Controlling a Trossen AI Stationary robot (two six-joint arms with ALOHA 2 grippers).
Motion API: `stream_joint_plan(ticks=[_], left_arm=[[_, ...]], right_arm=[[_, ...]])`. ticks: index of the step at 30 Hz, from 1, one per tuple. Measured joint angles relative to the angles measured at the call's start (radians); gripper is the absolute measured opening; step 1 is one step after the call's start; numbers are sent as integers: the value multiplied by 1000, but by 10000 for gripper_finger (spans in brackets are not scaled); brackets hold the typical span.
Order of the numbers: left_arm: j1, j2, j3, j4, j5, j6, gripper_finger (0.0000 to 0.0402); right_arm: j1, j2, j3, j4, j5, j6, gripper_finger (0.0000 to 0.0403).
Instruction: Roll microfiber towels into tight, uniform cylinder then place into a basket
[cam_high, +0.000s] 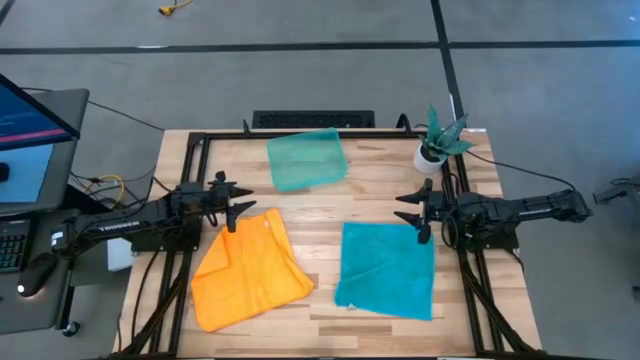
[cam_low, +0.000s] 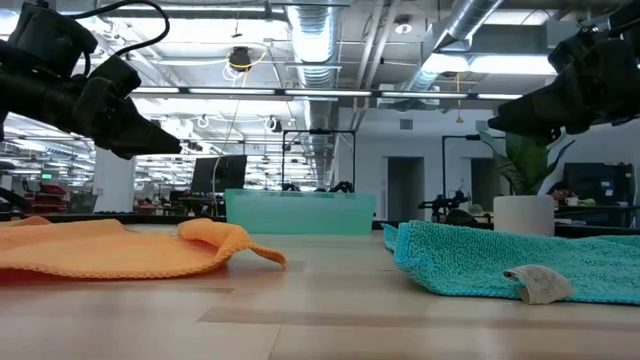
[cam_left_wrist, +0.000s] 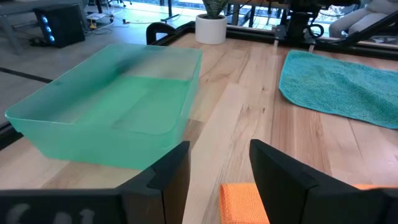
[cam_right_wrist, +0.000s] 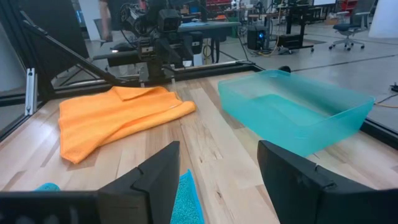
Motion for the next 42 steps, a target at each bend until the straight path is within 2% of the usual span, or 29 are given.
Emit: stream_joint_plan(ticks=[31, 38, 42], left_arm=[[0, 0, 0, 0, 0, -4, 158], [0, 0, 0, 0, 0, -186, 158], [0, 0, 0, 0, 4, -242, 158]], right_arm=[[0, 0, 0, 0, 0, 0, 237], [0, 0, 0, 0, 0, 0, 237], [-2, 0, 0, 0, 0, 0, 237]])
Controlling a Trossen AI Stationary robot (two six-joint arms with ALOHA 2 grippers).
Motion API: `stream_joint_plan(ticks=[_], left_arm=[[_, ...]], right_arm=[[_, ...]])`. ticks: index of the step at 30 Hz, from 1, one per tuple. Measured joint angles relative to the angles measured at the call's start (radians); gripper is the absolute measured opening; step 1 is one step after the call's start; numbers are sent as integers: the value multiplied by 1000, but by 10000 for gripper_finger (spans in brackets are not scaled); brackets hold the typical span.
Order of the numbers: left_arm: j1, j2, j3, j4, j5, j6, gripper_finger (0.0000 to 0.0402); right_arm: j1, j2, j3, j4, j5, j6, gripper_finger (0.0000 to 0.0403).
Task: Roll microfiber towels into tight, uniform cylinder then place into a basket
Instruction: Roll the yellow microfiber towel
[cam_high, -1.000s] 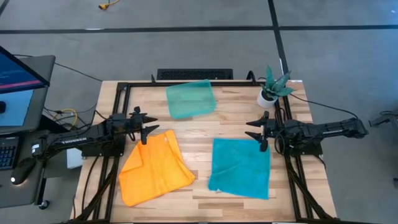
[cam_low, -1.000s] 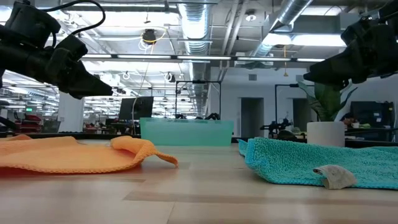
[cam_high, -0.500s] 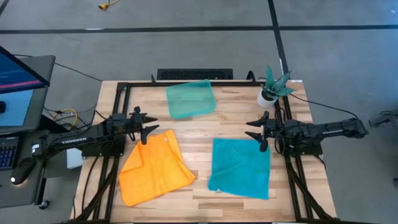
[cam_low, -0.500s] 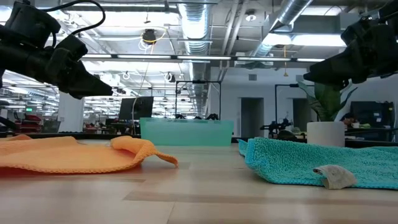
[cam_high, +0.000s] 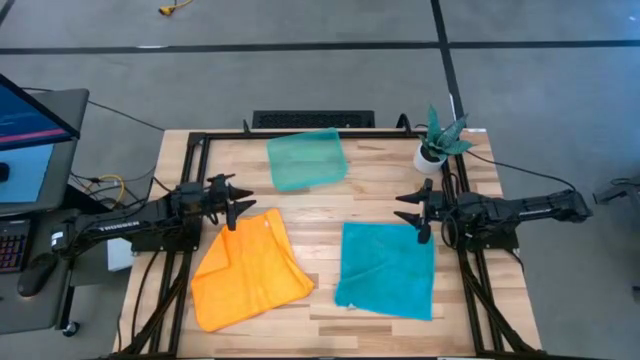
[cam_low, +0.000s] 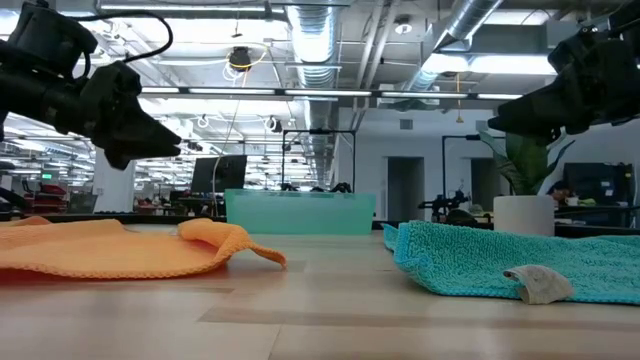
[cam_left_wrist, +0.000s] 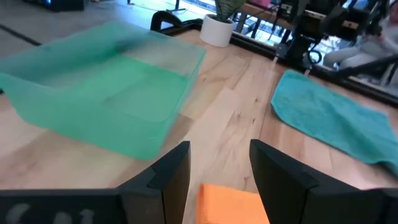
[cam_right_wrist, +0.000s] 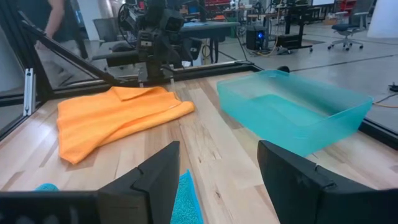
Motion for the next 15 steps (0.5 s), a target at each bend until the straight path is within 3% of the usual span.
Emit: stream_joint_plan(ticks=[15], left_arm=[[-2, 0, 0, 6, 28, -77, 158]], right_arm=[[0, 0, 0, 0, 0, 0, 237]])
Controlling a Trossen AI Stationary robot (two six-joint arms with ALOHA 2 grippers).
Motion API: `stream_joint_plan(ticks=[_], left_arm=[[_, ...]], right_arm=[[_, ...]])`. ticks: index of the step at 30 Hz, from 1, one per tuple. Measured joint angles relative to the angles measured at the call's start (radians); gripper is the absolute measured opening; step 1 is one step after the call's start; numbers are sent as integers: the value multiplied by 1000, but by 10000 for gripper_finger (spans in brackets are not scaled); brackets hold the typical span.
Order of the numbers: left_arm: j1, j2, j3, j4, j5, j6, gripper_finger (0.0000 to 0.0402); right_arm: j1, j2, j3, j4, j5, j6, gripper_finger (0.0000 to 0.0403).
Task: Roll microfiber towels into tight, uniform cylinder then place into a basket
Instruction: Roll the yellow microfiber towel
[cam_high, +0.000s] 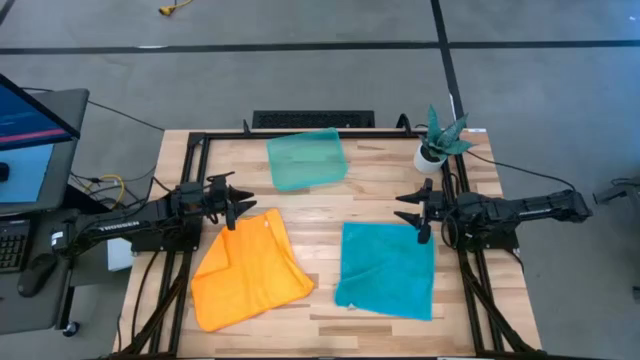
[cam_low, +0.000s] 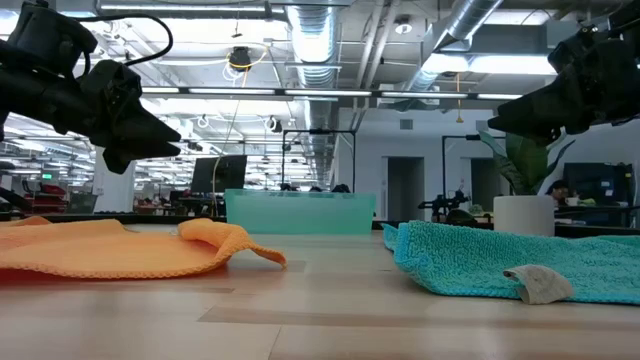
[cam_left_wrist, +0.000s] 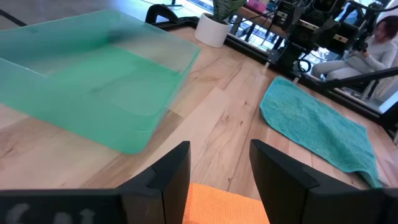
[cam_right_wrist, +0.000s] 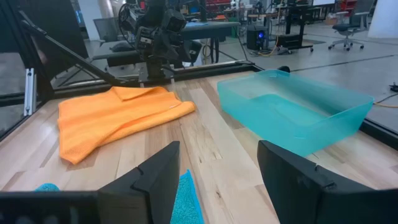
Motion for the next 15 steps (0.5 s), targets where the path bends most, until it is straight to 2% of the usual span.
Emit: stream_joint_plan(ticks=[7, 15], left_arm=[[-5, 0, 0, 1, 10, -3, 158], [-75, 8, 0, 31, 112, 38, 158]], right_arm=[[0, 0, 0, 0, 0, 0, 237], [0, 0, 0, 0, 0, 0, 237]])
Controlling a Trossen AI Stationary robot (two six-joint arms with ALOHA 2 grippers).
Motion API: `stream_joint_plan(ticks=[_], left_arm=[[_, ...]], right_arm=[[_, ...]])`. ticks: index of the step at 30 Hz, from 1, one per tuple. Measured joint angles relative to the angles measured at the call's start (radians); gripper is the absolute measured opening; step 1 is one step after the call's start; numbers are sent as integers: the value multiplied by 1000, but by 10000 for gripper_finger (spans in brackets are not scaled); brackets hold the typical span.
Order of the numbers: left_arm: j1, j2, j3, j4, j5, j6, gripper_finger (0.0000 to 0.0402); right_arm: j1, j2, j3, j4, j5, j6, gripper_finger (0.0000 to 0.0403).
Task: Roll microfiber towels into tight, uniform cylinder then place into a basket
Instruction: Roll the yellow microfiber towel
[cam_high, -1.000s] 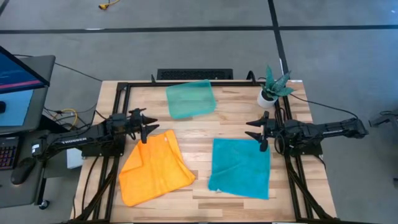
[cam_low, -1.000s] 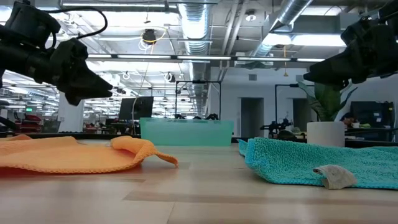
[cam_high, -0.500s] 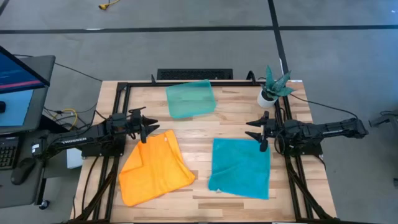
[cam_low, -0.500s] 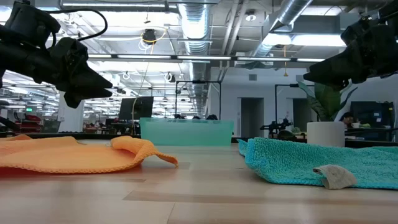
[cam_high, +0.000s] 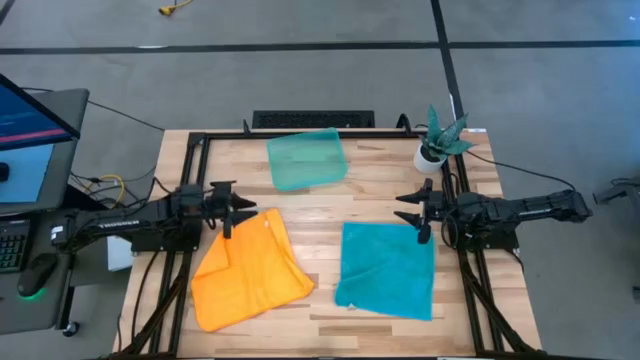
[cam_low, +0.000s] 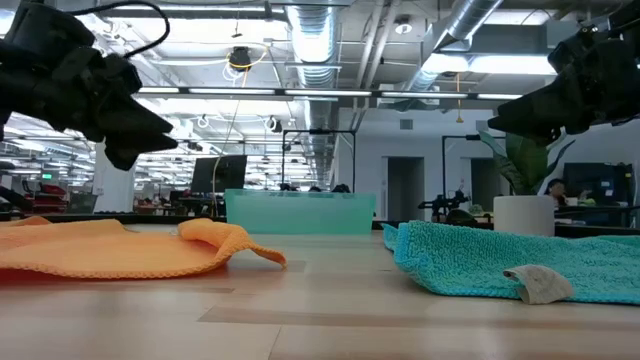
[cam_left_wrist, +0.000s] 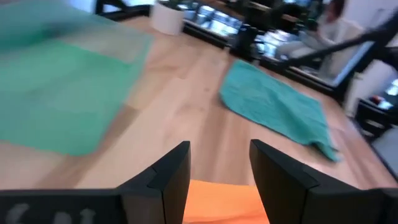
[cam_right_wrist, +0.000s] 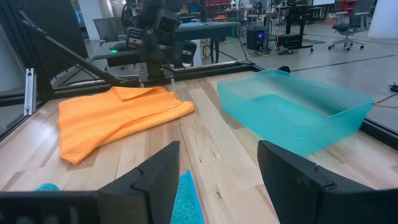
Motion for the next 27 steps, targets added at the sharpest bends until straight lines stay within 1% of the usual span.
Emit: stream_joint_plan(ticks=[3, 7, 11, 15, 18, 22, 24, 27], left_arm=[[-24, 0, 1, 74, 2, -18, 158], [-65, 2, 36, 96, 1, -23, 158], [-113, 7, 80, 173, -9, 17, 158], [-170, 53, 127, 189, -16, 60, 158], [-228, 122, 157, 187, -57, 73, 158], [-307, 241, 216, 145, -105, 92, 158], [-342, 303, 264, 84, -110, 94, 158], [-394, 398, 340, -58, -135, 92, 158]], right_arm=[[0, 0, 0, 0, 0, 0, 237], [0, 0, 0, 0, 0, 0, 237], [2, 0, 0, 0, 0, 16, 237], [2, 0, 0, 0, 0, 17, 237], [0, 0, 0, 0, 0, 17, 237], [0, 0, 0, 0, 1, 17, 237], [0, 0, 0, 0, 1, 16, 237], [0, 0, 0, 0, 1, 16, 237]])
